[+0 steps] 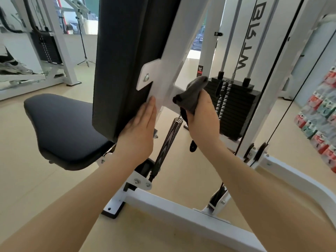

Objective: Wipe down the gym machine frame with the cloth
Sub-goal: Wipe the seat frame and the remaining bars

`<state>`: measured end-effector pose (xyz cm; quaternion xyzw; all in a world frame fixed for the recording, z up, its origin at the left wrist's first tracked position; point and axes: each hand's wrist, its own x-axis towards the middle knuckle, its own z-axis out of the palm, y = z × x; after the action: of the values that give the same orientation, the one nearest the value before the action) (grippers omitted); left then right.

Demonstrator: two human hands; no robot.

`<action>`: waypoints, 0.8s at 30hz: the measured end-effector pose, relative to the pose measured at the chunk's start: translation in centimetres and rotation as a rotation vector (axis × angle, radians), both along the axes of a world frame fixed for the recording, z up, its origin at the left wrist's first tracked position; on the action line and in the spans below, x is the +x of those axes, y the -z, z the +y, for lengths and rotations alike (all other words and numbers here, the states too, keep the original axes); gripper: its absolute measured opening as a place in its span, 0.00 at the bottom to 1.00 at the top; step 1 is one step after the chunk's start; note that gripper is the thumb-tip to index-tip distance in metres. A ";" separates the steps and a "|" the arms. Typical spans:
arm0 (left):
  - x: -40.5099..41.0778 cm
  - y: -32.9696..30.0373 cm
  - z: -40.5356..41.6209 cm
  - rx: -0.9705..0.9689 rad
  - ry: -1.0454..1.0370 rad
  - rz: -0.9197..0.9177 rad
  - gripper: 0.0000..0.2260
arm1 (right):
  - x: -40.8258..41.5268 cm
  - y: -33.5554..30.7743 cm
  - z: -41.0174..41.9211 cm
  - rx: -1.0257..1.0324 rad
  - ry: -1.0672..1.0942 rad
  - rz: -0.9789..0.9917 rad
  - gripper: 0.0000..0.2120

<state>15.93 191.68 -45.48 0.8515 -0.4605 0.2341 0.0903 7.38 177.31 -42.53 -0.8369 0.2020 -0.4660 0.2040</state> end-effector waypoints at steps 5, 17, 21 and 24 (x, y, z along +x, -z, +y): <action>-0.1 1.5 1.9 -0.110 0.101 -0.277 0.22 | 0.0 0.0 0.8 -0.678 0.053 -0.132 0.20; 1.5 4.1 7.3 0.693 -0.134 -0.859 0.17 | 4.6 6.4 0.8 -1.400 0.263 0.449 0.33; 1.4 4.3 7.2 0.624 -0.088 -0.833 0.19 | 3.9 8.1 1.6 -1.563 0.140 0.576 0.27; 1.6 4.0 7.4 0.587 -0.055 -0.854 0.19 | 3.6 5.4 1.1 -1.490 0.183 0.356 0.24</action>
<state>17.48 199.10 -49.48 0.6814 -0.4799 0.4239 -0.3544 10.99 178.38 -47.96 -0.7955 -0.0671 -0.3524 -0.4883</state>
